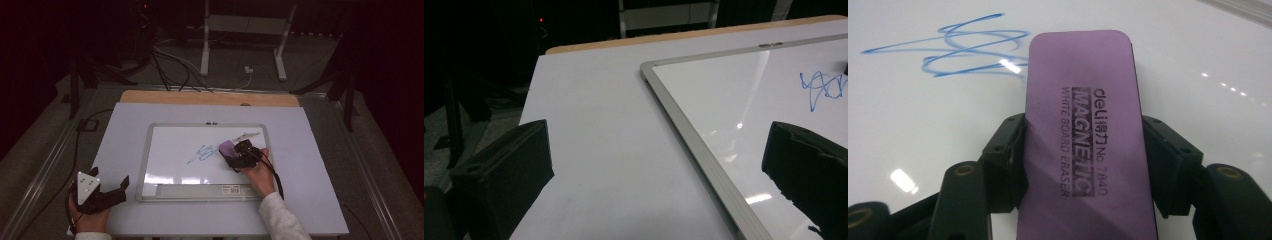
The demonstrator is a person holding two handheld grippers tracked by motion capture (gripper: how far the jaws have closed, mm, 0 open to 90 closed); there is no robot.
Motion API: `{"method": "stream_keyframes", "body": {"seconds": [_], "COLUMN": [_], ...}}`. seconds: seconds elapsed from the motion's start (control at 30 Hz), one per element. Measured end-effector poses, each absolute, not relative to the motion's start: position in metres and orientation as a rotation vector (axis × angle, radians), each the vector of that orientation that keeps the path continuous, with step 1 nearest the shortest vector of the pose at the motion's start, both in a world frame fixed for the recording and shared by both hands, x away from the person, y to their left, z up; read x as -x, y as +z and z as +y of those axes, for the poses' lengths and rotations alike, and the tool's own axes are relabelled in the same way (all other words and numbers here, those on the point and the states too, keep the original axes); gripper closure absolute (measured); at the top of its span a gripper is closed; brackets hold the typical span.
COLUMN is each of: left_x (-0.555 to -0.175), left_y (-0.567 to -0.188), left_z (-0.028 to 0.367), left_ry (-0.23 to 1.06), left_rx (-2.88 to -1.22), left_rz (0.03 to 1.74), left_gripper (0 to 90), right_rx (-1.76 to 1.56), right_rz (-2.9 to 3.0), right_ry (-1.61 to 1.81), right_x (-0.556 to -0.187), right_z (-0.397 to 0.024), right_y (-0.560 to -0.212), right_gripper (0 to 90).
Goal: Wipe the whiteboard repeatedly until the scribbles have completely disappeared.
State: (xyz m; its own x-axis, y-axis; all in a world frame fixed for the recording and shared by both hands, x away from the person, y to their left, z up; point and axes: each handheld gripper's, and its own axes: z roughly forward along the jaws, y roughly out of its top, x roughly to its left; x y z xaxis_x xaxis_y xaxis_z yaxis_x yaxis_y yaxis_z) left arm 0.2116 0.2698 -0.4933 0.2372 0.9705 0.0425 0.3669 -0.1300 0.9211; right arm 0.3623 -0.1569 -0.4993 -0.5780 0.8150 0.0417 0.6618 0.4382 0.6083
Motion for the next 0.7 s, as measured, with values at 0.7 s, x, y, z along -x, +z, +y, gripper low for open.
{"method": "stream_keyframes", "body": {"seconds": [0.7], "left_x": [-0.211], "left_y": [-0.493], "left_z": [0.271], "left_ry": [0.891], "left_rx": [-1.654], "left_rz": [1.27], "left_gripper": [0.6], "right_rx": [-1.307], "right_rz": [2.446], "right_ry": [0.907], "right_x": [-0.366], "right_z": [-0.153], "right_y": [-0.5], "right_gripper": [36.4]}}
